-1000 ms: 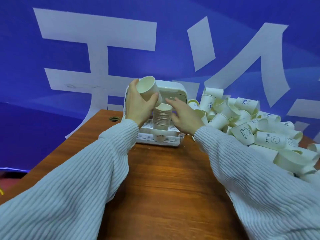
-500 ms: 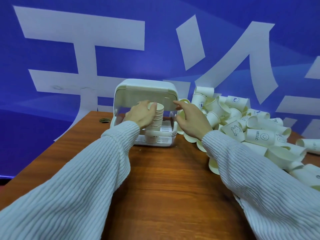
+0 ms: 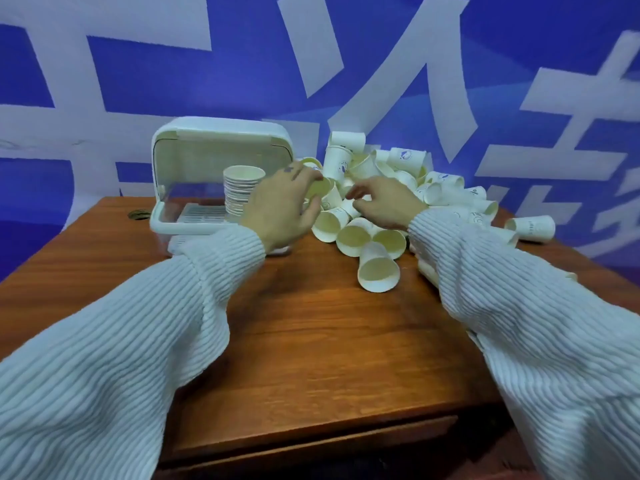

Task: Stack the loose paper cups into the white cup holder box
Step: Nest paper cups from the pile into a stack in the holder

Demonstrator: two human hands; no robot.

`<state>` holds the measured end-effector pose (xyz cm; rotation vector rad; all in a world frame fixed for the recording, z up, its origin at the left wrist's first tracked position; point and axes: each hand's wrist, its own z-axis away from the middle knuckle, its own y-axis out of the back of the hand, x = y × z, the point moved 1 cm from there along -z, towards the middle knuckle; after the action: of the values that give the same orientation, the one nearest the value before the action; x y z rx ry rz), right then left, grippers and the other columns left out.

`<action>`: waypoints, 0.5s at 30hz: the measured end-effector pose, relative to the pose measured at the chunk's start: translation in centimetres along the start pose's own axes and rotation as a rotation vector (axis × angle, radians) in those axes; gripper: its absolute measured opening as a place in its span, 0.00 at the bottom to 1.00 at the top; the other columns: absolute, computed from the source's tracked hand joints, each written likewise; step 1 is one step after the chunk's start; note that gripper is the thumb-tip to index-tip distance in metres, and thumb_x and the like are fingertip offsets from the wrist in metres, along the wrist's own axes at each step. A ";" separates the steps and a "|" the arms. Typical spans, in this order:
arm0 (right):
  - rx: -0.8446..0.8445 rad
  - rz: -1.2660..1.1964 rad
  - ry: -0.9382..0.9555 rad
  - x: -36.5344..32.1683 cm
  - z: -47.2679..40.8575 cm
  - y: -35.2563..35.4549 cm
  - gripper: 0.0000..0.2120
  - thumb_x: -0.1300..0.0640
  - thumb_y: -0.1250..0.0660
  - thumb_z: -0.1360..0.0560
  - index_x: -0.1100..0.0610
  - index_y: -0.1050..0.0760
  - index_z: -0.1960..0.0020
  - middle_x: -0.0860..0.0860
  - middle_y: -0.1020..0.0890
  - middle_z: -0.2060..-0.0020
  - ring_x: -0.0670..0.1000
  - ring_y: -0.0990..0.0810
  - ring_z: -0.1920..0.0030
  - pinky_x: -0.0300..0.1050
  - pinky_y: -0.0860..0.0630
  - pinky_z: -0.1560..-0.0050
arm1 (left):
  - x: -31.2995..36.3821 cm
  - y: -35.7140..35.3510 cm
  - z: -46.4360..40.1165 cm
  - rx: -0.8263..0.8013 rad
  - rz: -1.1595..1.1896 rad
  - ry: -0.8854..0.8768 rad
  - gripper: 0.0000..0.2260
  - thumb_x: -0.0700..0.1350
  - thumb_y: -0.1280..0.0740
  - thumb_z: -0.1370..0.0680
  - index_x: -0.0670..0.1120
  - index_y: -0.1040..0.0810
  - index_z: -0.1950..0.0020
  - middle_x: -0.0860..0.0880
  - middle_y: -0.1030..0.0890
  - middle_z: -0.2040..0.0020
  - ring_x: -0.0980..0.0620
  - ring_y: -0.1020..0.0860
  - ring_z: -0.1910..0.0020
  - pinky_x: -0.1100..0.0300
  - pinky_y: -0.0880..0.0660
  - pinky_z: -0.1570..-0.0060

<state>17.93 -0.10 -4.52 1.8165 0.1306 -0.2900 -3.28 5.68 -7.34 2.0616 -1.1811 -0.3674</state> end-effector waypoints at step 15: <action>-0.391 0.624 -0.128 6.8 8.1 3.9 0.32 0.32 0.31 0.27 0.43 0.30 0.28 0.46 0.24 0.34 0.52 0.23 0.36 0.52 0.24 0.45 | 8.3 -8.3 1.7 -0.475 -0.464 -0.553 0.39 0.41 0.31 0.23 0.53 0.48 0.18 0.45 0.36 0.21 0.43 0.31 0.28 0.47 0.32 0.31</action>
<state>24.35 -9.34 -4.64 1.3634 -0.4379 0.0640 5.50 0.64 -13.51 1.8286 -0.7742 -1.3700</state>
